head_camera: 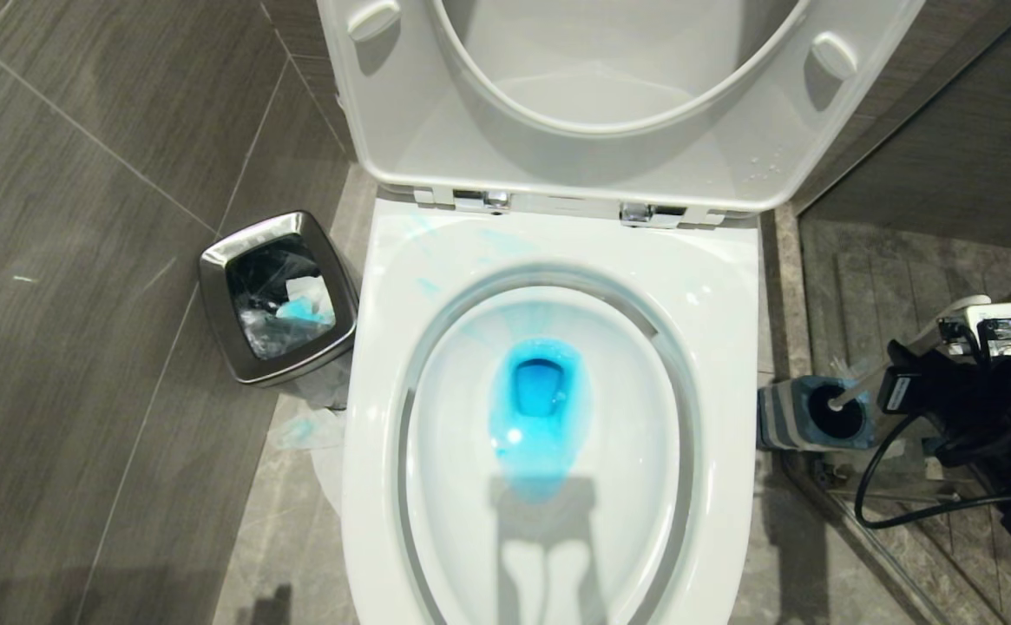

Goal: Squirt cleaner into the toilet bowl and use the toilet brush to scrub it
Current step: Scrub the toilet bowl

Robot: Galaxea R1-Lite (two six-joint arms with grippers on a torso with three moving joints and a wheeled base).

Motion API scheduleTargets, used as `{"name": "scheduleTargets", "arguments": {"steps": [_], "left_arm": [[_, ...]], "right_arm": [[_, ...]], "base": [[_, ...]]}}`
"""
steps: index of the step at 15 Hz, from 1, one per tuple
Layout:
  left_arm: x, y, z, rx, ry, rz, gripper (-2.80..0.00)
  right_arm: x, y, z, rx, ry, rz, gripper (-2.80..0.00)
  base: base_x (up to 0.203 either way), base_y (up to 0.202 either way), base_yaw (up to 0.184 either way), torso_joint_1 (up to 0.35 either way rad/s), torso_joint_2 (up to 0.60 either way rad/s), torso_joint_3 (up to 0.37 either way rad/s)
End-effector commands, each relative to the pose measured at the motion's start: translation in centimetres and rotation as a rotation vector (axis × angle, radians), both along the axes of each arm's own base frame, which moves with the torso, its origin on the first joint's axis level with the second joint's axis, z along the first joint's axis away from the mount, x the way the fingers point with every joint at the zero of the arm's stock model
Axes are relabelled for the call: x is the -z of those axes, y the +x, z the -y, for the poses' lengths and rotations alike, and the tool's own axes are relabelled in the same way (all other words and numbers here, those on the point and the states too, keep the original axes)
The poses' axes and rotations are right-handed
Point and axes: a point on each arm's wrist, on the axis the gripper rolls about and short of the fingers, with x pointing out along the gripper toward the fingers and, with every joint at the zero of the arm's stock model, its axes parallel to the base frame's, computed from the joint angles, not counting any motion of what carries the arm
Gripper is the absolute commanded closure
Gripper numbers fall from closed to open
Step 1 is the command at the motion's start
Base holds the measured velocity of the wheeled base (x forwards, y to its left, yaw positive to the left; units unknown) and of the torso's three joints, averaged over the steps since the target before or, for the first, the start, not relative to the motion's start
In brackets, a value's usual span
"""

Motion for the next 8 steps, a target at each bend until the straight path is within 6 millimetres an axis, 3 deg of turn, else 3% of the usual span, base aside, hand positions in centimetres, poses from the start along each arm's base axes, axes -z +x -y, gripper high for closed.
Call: {"name": "scheduleTargets", "arguments": {"steps": [1,8], "left_arm": [[0.0,0.0,0.0,-0.001,0.000,0.000,0.00],[0.0,0.0,0.0,-0.001,-0.002,0.000,0.00]], "right_arm": [[-1.4,-0.5,-0.1,0.002,-0.007,0.053,0.00],[-4.1,-1.9,-0.3,0.014,-0.024,0.151,0.00]], "base": [[0.000,0.000,0.000,0.000,0.00,0.000],[0.000,0.000,0.000,0.000,0.00,0.000]]}}
